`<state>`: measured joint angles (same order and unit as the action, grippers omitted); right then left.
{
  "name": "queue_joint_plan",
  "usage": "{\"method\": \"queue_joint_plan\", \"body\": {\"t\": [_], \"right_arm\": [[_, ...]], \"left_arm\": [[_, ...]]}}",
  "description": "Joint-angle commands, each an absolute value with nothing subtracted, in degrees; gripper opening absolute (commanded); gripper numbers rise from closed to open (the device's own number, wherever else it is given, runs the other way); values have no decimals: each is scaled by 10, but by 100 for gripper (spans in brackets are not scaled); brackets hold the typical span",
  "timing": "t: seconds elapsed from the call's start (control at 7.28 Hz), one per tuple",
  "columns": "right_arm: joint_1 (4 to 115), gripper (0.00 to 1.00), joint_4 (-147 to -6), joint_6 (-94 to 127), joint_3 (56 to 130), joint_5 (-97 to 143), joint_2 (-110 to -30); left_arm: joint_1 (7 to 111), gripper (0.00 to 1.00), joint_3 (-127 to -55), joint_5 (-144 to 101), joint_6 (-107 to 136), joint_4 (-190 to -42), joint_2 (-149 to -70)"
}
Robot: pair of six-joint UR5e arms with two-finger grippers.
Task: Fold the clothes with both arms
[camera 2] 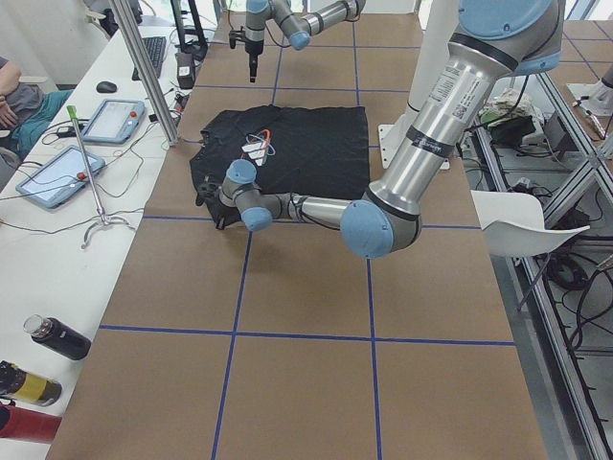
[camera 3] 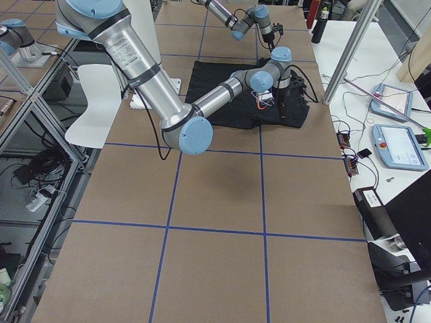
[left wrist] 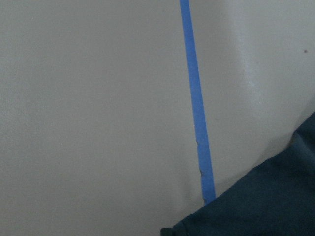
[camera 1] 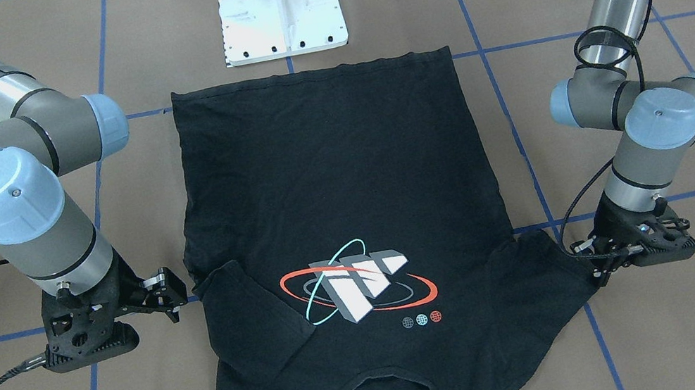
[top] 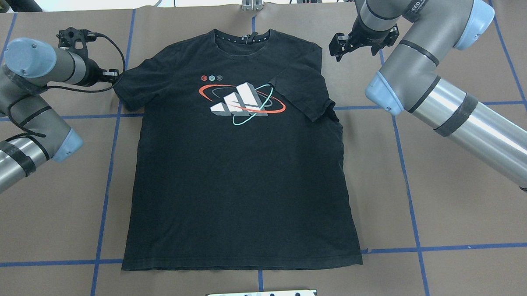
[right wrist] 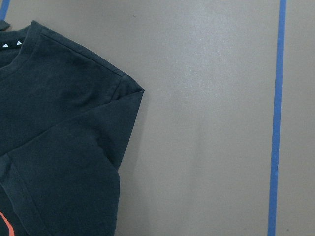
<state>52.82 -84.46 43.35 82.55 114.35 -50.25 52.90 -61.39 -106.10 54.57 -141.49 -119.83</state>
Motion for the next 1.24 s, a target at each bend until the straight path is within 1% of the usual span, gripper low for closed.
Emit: {"method": "queue_joint_plan", "body": {"t": [0.0,0.27,0.41,0.55,0.69,0.96,1.1], "right_arm": [[528,100,-845,436,825,1143,-502],[527,100,-843,439,825,1143,-501],[526,100,-843,442,825,1143,-500],[525,100,-842,444,826,1143,-499],[525,100,-842,443,826,1143,-499],[525,100,-842,443,828,1144,-497],[526,100,-842,444,831,1144,-497]], "left_arm": [[531,0,-624,-1063,546,-1412,-1196],[544,0,-633,-1103,583,-1400,-1200],[544,0,-665,-1113,604,-1356,-1208],[543,0,-712,-1112,631,-1273,-1227],[541,0,-741,-1109,662,-1199,-1251],[503,0,-731,-1106,756,-1187,-1287],[496,0,-695,-1081,814,-1187,-1324]]}}
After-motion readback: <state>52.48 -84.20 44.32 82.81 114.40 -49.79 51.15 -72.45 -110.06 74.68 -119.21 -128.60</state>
